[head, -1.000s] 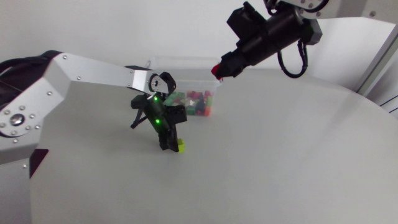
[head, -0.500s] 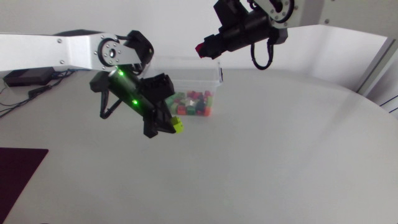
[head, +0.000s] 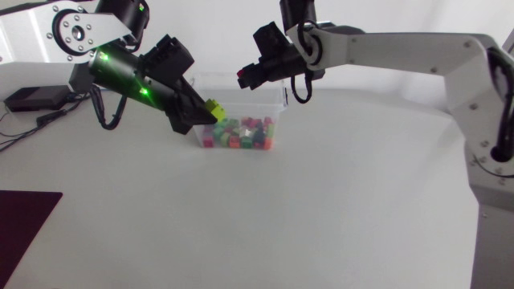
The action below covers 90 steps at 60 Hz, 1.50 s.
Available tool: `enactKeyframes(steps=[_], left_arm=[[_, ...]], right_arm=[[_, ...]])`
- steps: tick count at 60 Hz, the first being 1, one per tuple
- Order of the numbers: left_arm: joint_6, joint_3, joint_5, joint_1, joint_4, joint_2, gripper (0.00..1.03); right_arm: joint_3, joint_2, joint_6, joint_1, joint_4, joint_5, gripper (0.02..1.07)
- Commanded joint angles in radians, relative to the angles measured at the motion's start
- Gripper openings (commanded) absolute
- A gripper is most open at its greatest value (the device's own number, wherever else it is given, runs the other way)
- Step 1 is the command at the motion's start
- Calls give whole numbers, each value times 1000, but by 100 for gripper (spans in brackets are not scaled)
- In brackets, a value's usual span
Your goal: Place the duplo bricks in the container
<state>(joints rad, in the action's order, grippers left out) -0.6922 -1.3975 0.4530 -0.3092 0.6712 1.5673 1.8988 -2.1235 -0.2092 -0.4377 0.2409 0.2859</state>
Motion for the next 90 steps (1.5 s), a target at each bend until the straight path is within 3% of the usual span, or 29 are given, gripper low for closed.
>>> enactKeyframes(steps=[1,12,33,48,55,57,60,63,64,65,67,75,81,88,90], left_arm=[[72,-32,15,19,-48,-27,25],[183,-61,21,58,-202,-20,25],[330,-144,21,99,-452,126,27],[428,-307,-48,102,-533,324,28],[430,-353,-123,82,-579,393,29],[430,-367,-158,74,-587,413,32],[428,-397,-192,67,-582,451,45],[422,-434,-237,59,-565,499,74],[422,-437,-240,59,-562,502,75],[415,-460,-260,53,-539,528,89],[401,-498,-287,47,-498,563,99],[367,-561,-326,39,-363,628,99],[341,-535,-372,38,-343,614,99],[335,-449,-392,58,-311,520,99],[353,-425,-430,73,-311,491,99]], right_arm=[[59,-49,2,1,18,-8,101],[25,0,2,17,35,-5,103],[-334,344,2,57,-45,-10,103],[-553,534,-15,109,-95,-30,103],[-629,613,-25,125,-100,-36,103],[-646,629,-27,131,-98,-36,103],[-673,660,-32,140,-95,-36,103],[-698,686,-39,151,-95,-39,103],[-705,692,-41,152,-95,-39,103],[-715,698,-42,154,-94,-42,103],[-735,717,-48,157,-92,-48,103],[-787,780,-75,168,-83,-57,103],[-800,815,-82,177,-68,-71,103],[-836,887,-96,180,-69,-146,103],[-846,904,-102,180,-69,-174,103]])
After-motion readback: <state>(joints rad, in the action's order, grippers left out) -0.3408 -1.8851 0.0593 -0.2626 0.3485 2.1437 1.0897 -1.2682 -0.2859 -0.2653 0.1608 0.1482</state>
